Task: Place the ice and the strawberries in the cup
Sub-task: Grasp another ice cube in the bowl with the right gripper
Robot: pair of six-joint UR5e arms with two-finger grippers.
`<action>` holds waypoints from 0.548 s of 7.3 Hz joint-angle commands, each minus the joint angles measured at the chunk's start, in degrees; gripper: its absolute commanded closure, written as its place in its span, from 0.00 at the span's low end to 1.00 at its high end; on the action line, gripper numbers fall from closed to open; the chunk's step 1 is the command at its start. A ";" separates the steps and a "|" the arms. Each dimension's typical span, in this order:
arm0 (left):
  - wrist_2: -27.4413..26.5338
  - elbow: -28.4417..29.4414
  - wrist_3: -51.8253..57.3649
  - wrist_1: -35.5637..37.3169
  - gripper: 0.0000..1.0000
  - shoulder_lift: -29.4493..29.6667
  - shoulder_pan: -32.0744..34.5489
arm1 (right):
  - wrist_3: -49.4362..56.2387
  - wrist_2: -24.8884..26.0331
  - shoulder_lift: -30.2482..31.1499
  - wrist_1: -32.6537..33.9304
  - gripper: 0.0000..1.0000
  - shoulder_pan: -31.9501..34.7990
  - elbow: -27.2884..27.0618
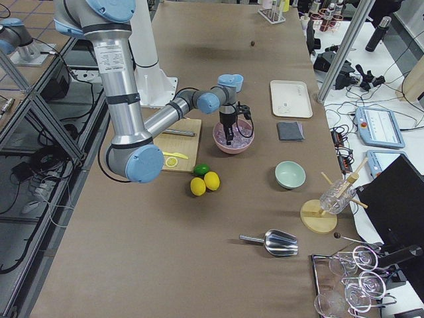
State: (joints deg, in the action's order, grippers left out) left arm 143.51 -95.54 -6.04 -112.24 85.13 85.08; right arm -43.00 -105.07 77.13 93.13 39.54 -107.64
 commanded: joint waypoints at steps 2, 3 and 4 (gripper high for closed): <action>-0.07 0.00 -0.02 0.00 0.02 0.13 0.00 | 0.37 -0.75 -0.40 0.56 1.00 1.50 -1.95; -0.07 0.00 -0.02 0.09 0.02 0.13 -0.09 | 0.20 -1.71 -0.48 0.65 1.00 2.38 -2.75; -0.07 0.00 -0.02 0.00 0.02 0.04 -0.35 | -0.50 -4.50 -1.18 0.65 1.00 3.69 -3.80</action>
State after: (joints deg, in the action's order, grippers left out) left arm 143.44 -95.54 -6.06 -112.20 85.23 84.95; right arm -42.90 -107.03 76.54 93.69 41.81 -110.17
